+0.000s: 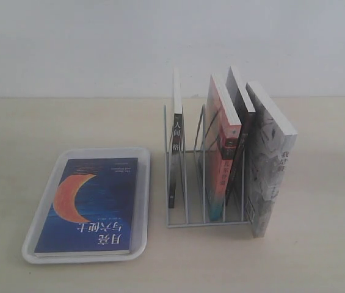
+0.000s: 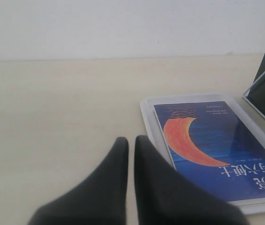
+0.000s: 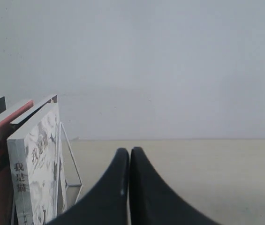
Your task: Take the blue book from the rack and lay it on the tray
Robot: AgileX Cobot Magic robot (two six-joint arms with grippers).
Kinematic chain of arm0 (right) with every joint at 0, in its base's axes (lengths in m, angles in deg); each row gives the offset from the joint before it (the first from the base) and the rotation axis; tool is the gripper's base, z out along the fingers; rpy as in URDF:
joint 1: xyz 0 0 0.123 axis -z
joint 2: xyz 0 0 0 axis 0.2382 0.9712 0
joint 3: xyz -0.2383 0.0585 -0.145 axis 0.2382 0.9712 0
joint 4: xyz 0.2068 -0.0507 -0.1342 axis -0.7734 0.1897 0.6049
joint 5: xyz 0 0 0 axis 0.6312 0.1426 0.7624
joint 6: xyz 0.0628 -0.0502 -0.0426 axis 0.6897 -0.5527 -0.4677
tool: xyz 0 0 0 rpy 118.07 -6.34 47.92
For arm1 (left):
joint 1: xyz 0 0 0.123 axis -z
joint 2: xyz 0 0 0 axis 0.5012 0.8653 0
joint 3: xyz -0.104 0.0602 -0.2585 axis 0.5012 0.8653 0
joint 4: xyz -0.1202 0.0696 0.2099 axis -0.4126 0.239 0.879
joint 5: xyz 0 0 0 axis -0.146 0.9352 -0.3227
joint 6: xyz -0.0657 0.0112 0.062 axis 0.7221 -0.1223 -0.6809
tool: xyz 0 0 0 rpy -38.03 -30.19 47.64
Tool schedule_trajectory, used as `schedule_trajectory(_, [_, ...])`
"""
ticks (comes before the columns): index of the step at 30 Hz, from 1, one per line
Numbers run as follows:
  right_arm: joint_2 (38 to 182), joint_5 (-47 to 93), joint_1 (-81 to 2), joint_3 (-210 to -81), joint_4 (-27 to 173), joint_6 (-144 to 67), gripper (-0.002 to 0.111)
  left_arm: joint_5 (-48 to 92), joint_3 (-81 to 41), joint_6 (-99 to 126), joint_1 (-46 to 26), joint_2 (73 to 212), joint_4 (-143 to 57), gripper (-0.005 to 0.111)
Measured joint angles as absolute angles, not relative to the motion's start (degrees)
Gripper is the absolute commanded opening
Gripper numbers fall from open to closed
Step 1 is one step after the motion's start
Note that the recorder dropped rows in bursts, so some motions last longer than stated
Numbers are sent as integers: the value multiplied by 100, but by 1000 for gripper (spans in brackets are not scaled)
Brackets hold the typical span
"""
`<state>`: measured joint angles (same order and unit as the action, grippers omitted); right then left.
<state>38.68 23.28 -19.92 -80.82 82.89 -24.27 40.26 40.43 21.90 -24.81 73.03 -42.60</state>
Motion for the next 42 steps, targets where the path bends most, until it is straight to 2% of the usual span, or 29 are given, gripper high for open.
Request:
schedule_trajectory(16, [3868,2190,-1958,-8082,8276,-2051,0,4026,4043,2190,-2481,7303,-4260,4])
schedule_trajectory(25, [3864,4128,-1958,-8055,8266,-1933,0,4026,4043,2190,-2481,7303,-4260,4])
schedule_trajectory(42, [3864,4503,-1958,-8055,8194,-1922,0,4026,4043,2190,-2481,7303,-4260,4])
